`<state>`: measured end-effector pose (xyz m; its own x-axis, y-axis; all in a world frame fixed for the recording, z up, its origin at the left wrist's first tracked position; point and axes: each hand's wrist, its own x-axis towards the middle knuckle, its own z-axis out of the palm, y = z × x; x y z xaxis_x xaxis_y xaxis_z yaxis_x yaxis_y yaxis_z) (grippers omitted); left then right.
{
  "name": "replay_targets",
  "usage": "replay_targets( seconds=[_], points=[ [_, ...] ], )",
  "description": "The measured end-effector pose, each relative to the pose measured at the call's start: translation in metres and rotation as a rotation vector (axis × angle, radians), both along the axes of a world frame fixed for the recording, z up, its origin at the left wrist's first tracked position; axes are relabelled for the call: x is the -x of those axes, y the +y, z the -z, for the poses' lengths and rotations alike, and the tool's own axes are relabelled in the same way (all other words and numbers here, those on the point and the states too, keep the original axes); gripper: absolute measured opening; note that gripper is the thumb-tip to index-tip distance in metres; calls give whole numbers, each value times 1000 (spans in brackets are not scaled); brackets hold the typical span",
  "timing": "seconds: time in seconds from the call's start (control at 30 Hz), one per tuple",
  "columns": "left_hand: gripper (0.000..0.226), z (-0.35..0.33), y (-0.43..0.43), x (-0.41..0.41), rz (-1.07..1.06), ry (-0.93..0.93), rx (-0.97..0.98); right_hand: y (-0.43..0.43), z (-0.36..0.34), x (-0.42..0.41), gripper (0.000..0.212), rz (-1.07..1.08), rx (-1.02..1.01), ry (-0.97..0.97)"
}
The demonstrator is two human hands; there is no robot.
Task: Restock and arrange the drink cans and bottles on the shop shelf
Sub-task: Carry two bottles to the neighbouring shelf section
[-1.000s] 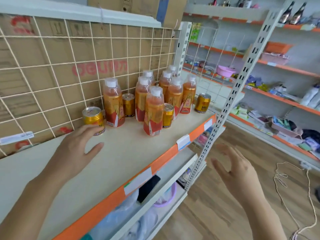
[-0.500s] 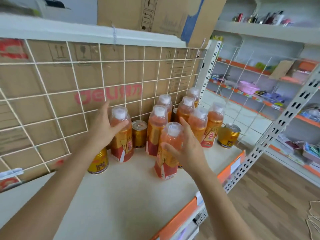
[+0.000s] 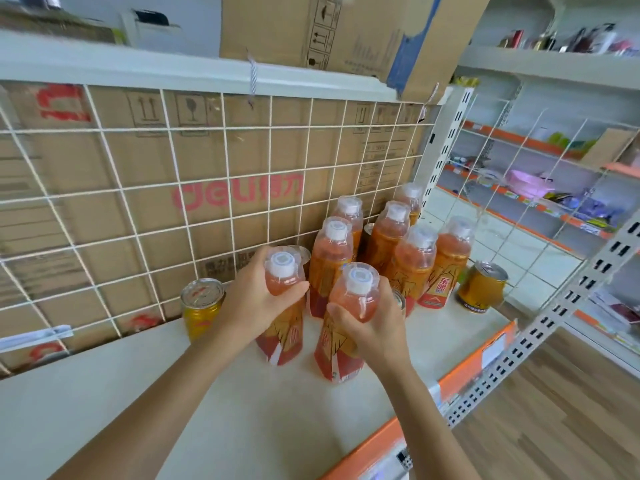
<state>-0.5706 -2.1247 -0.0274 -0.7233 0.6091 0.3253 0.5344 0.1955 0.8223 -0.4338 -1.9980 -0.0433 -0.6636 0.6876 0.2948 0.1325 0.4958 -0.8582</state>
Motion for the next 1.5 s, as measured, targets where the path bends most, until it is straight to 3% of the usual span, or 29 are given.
replay_targets(
  seconds=[0.17, 0.3, 0.57, 0.8, 0.9, 1.07, 1.23, 1.5],
  points=[
    [59, 3, -43, -35, 17, -39, -26, -30, 4, -11, 61, -157, 139, 85],
    [54, 6, -91, -58, -70, -78, -24, -71, 5, -22, 49, -256, 181, 141],
    [45, 1, -220, -86, -258, -99, -35, -177, 9, -19, 43, -496, 239, 168],
    [40, -13, -321, -84, -454, -7, 104, -272, 10, 7, 52, -699, 276, 148],
    [55, -22, -342, -77, -476, 21, 208, -299, 11, 17, 50, -739, 284, 138],
    [60, -43, -360, -62, -426, 48, 467, -316, 8, 30, 50, -730, 306, 145],
    [51, -71, -369, -40, -282, 232, 714, -328, 11, 50, 48, -679, 320, 140],
    [53, -96, -391, 14, -118, 371, 800, -365, 8, 84, 52, -657, 362, 168]
  ],
)
